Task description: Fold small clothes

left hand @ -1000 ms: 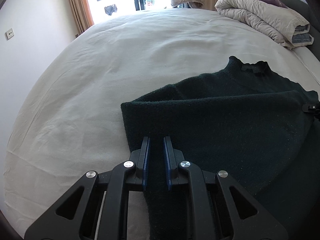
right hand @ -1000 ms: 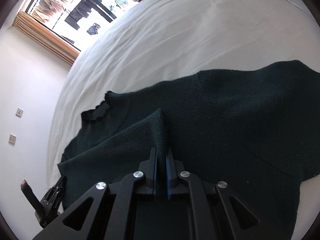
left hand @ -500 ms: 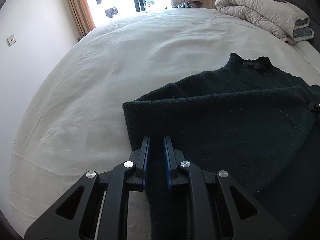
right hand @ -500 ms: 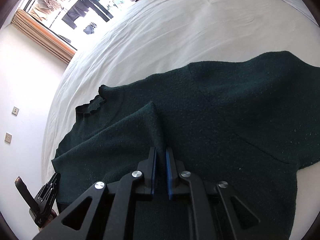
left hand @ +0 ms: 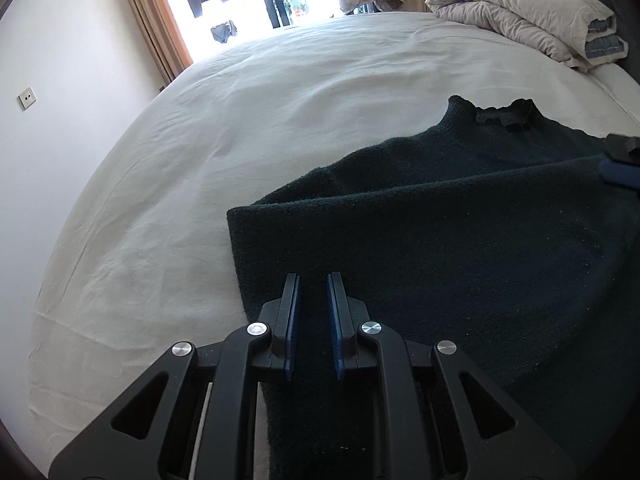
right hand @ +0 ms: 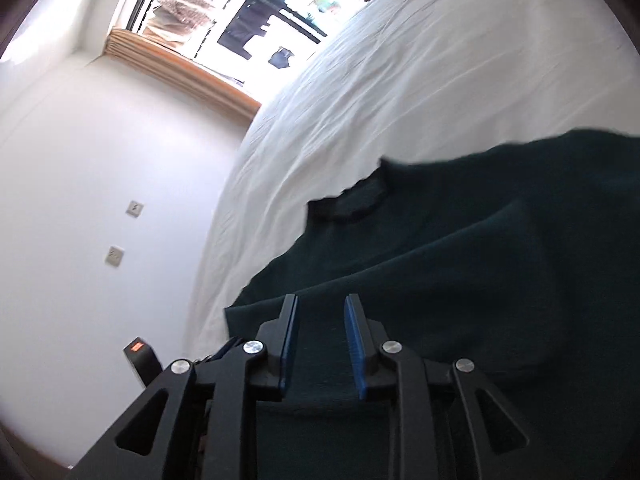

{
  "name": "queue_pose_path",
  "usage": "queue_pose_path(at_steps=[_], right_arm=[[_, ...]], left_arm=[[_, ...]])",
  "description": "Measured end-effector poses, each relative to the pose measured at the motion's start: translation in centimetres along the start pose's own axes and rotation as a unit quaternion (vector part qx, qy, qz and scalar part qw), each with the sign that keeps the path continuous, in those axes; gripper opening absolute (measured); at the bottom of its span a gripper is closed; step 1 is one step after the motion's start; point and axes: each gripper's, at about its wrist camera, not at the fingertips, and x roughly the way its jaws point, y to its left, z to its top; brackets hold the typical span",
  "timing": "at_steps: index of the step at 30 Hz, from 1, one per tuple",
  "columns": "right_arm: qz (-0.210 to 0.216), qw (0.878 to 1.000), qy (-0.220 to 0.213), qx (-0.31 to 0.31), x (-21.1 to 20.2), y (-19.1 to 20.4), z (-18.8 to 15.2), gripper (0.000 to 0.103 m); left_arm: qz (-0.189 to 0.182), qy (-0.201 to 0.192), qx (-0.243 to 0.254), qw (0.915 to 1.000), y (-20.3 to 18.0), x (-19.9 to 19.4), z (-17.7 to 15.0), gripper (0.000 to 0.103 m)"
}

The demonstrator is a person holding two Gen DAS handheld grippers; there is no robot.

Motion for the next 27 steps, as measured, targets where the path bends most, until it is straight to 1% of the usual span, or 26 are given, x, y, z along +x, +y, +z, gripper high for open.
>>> queue_pose_path(at_steps=[1, 2, 3, 4, 6, 7, 8, 10, 12, 13, 14, 15, 16, 17, 18, 19, 20, 22, 23, 25, 27], right_arm=[[-0.002, 1.0, 0.015, 0.017, 1.4, -0.8, -0.3, 0.027], [-0.015, 0.999, 0.028, 0.028, 2.6, -1.6, -0.7, 0.027], [-0.024, 0.999, 0.023, 0.033, 2.9, -2.4, -1.1, 0.02], [-0.028, 0.999, 0.012, 0.033, 2.5, -3.0, -1.3, 0.0], [-0.011, 0.998, -0.009, 0.061, 0.9, -4.8, -1.5, 0.0], [-0.018, 0.997, -0.029, 0.072, -0.5, -5.6, -1.5, 0.0], [-0.04, 0.995, -0.05, 0.076, -2.0, -6.4, -1.6, 0.0], [-0.057, 0.99, -0.093, 0.093, -5.3, -8.3, -2.0, 0.0], [-0.062, 0.983, -0.126, 0.117, -8.2, -10.1, -2.4, 0.0], [-0.079, 0.979, -0.143, 0.122, -9.6, -10.6, -2.7, 0.0], [-0.108, 0.974, -0.154, 0.124, -10.8, -10.8, -3.1, 0.0], [-0.121, 0.971, -0.164, 0.123, -12.0, -11.0, -3.4, 0.0], [-0.126, 0.969, -0.17, 0.125, -13.2, -11.1, -3.8, 0.003], [-0.132, 0.968, -0.175, 0.124, -14.2, -10.9, -4.3, 0.014], [-0.137, 0.966, -0.185, 0.117, -15.4, -10.7, -4.7, 0.023], [-0.141, 0.963, -0.202, 0.111, -16.9, -10.5, -5.3, 0.043], [-0.142, 0.959, -0.221, 0.106, -18.3, -10.3, -5.9, 0.056], [-0.137, 0.952, -0.252, 0.104, -21.3, -10.9, -6.7, 0.062], [-0.137, 0.948, -0.263, 0.115, -22.9, -12.1, -6.8, 0.062], [-0.132, 0.935, -0.286, 0.163, -26.0, -14.8, -7.3, 0.062], [-0.107, 0.918, -0.314, 0.218, -29.0, -17.9, -8.3, 0.064]], left_arm=[[-0.001, -0.001, -0.001, 1.0, 0.1, -0.1, -0.1, 0.013], [-0.001, -0.001, -0.001, 1.0, 0.3, -0.1, -0.2, 0.013], [-0.001, -0.001, -0.001, 1.0, 0.5, 0.0, -0.3, 0.013], [0.0, -0.002, -0.001, 1.0, 0.7, -0.1, -0.5, 0.014], [-0.001, -0.001, -0.008, 1.0, 1.3, 0.0, -0.8, 0.013], [-0.005, -0.002, -0.013, 0.9999, 1.6, -0.1, -0.9, 0.013], [-0.009, -0.003, -0.019, 0.9998, 1.9, -0.1, -1.1, 0.013], [-0.016, -0.004, -0.024, 0.9996, 2.4, -0.3, -1.4, 0.013], [-0.018, -0.006, -0.024, 0.9995, 2.7, -0.4, -1.6, 0.014], [-0.018, -0.01, -0.024, 0.9995, 2.8, -0.5, -1.7, 0.013], [-0.02, -0.013, -0.024, 0.9994, 2.9, -0.6, -1.8, 0.013], [-0.017, -0.014, -0.023, 0.9995, 2.9, -0.7, -1.9, 0.014], [-0.006, -0.015, -0.02, 0.9997, 2.9, -0.9, -2.0, 0.014], [0.006, -0.014, -0.021, 0.9997, 2.9, -1.3, -2.1, 0.014], [0.008, -0.014, -0.026, 0.9995, 2.9, -1.8, -2.0, 0.014], [0.006, -0.017, -0.036, 0.9992, 3.0, -2.4, -2.0, 0.014], [-0.003, -0.024, -0.046, 0.9987, 2.8, -3.2, -1.8, 0.014], [-0.034, -0.037, -0.061, 0.9969, 1.8, -4.4, -1.1, 0.014], [-0.058, -0.039, -0.068, 0.9953, 1.0, -4.7, -0.7, 0.014], [-0.107, -0.034, -0.072, 0.991, -1.2, -4.9, -0.1, 0.014], [-0.141, -0.025, -0.069, 0.9872, -3.8, -4.8, 0.3, 0.014]])
